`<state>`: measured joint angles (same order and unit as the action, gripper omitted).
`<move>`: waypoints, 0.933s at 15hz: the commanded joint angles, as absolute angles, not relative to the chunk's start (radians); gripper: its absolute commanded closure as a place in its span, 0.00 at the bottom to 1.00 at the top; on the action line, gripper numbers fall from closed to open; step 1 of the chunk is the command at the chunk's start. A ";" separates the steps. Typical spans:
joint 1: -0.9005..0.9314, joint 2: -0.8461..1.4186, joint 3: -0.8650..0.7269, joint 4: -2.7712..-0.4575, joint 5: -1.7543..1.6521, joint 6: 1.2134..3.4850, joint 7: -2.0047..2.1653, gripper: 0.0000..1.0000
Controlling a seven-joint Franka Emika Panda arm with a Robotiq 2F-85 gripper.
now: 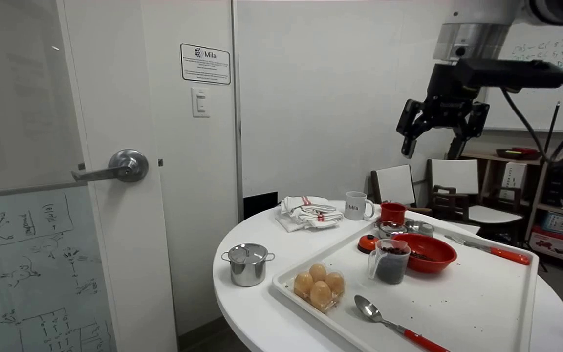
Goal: Pour some contents from the cylinder into the bowl
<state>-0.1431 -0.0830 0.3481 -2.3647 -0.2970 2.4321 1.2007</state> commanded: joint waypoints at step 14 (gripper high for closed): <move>0.130 0.271 0.011 -2.187 -0.487 2.286 1.869 0.00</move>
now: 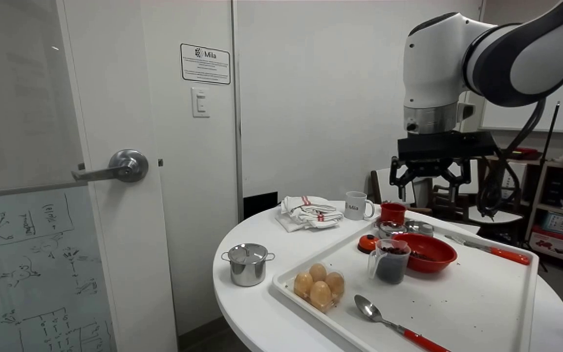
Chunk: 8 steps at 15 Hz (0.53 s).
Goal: Pour some contents from the cylinder into the bowl
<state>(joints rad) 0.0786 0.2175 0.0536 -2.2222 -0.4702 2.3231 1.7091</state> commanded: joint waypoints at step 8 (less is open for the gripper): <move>0.159 0.440 -0.014 -2.094 -0.409 2.264 2.053 0.00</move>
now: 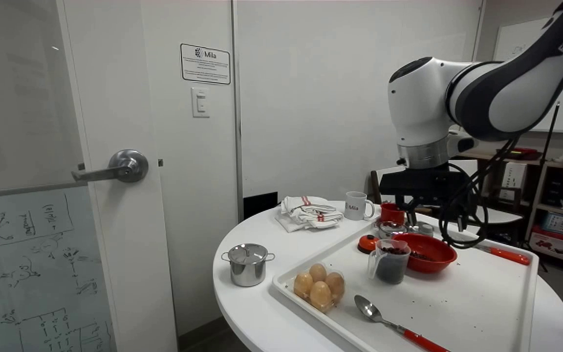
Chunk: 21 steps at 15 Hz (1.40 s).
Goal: Pour some contents from the cylinder into the bowl
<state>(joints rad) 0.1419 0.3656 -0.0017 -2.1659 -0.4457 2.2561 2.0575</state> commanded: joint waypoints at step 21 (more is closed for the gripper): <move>0.266 0.706 -0.109 -1.784 -0.427 2.231 2.266 0.00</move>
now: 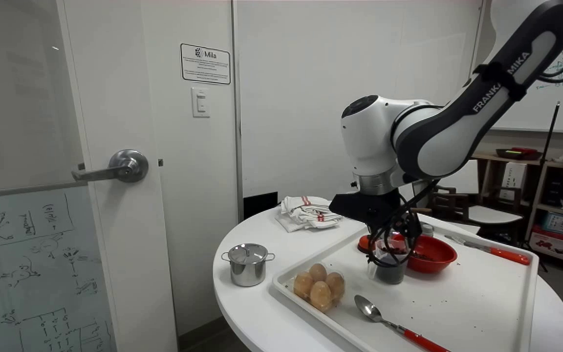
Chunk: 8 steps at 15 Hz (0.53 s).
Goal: Pour some contents from the cylinder into the bowl
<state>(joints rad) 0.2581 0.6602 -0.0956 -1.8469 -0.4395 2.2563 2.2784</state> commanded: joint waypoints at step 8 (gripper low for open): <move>0.269 0.770 -0.098 -1.719 -0.411 2.230 2.200 0.00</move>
